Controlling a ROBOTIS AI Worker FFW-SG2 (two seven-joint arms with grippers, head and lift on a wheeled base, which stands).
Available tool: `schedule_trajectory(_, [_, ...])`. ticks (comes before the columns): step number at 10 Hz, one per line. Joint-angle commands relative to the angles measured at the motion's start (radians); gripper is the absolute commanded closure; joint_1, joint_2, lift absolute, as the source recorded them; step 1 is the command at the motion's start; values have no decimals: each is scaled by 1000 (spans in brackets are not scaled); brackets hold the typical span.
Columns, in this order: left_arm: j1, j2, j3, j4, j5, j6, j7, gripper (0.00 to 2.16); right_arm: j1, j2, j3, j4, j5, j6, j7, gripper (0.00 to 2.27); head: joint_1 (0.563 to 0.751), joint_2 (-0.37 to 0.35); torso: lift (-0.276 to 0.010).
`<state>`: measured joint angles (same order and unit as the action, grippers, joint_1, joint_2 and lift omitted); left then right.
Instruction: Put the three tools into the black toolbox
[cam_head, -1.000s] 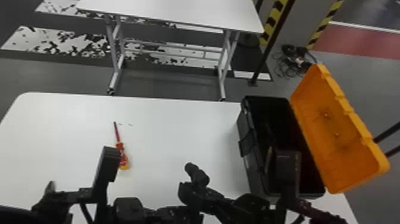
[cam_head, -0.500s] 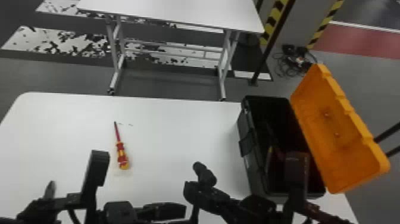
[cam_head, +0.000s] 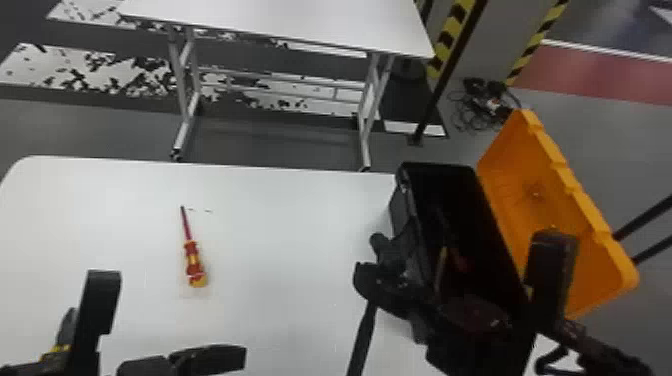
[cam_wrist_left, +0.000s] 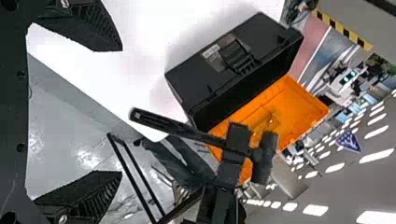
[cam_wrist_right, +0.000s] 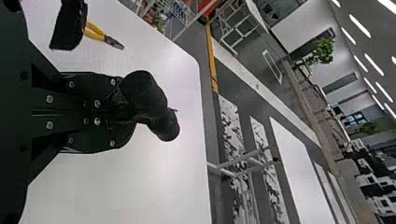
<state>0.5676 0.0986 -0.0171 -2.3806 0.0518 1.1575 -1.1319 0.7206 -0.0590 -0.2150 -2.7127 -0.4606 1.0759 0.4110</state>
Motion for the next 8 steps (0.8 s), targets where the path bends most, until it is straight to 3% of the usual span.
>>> schedule_trajectory(1, [21,-8,49,1,5,-5,21,29,-36,-7,-72,-5,2,-49,-28,2246,695,-216,-51])
schedule_trajectory(3, [40,-8,78,11,-1,-11,49,29,-67,-74,-79,-4,91,-171,-74,2246,695,-249,-51])
schedule_trajectory(6, [77,-5,108,38,-1,-51,47,29,-95,-159,-95,64,204,-267,-92,2246,695,-290,-51])
schedule_trajectory(8, [104,-4,140,41,10,-91,38,29,-95,-199,-53,139,324,-374,-112,2246,695,-326,-51])
